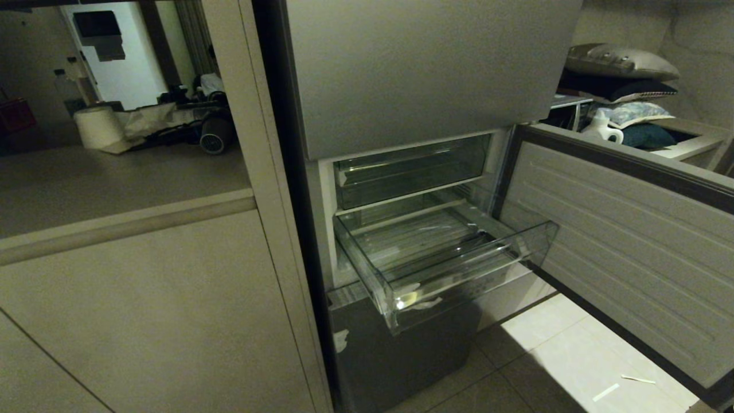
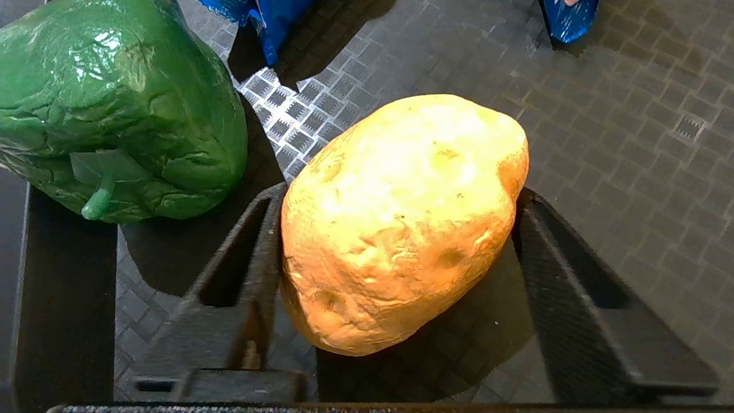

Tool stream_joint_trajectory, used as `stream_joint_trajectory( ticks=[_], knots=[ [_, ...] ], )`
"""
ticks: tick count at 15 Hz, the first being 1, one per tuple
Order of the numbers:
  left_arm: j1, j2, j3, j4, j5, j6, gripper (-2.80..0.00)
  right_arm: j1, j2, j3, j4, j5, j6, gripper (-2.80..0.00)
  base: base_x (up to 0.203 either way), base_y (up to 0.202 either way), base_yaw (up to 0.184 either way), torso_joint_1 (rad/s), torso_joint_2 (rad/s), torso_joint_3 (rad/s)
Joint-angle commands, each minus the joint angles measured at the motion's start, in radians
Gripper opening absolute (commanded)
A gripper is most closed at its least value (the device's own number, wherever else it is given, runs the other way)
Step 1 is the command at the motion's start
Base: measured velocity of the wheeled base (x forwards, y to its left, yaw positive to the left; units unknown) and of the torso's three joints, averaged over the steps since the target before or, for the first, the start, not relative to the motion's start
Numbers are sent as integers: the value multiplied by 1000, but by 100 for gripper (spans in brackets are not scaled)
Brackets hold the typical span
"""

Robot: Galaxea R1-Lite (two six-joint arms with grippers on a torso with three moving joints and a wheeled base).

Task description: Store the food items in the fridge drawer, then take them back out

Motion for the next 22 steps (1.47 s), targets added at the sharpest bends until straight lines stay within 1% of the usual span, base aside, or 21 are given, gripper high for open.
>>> stream_joint_trajectory(
  ticks=[1,5,8,12,14,15,16,17,19,21,22],
  knots=[
    [0,1,0,1,0,0,-280,0,5,-2,-4,2,-1,-280,0,0,0,0,0,0],
    [0,1,0,1,0,0,-280,-6,-32,8,1,3,-3,-280,0,0,0,0,0,0],
    [1,1,0,1,0,0,-280,-51,-143,18,1,2,-2,-280,0,0,0,0,0,0],
    [0,1,0,1,0,0,-280,-84,-414,34,12,5,24,-280,0,0,0,0,0,0],
    [1,1,0,1,0,0,-280,-78,-574,38,31,7,57,-280,0,0,0,0,0,0],
    [0,1,0,1,0,0,-280,-63,-656,38,38,7,80,-280,0,0,0,0,0,0],
    [0,1,0,1,0,0,-280,-33,-731,39,43,6,102,-280,0,0,0,0,0,0],
    [0,1,0,1,0,0,-280,15,-806,42,47,6,123,-280,0,0,0,0,0,0],
    [0,1,0,1,0,0,-280,131,-945,52,47,5,173,-280,0,0,0,0,0,0],
    [0,1,0,1,0,0,-280,285,-1060,56,41,6,243,-280,0,0,0,0,0,0],
    [0,1,0,1,0,0,-280,378,-1101,55,37,6,279,-280,0,0,0,0,0,0]
  ],
)
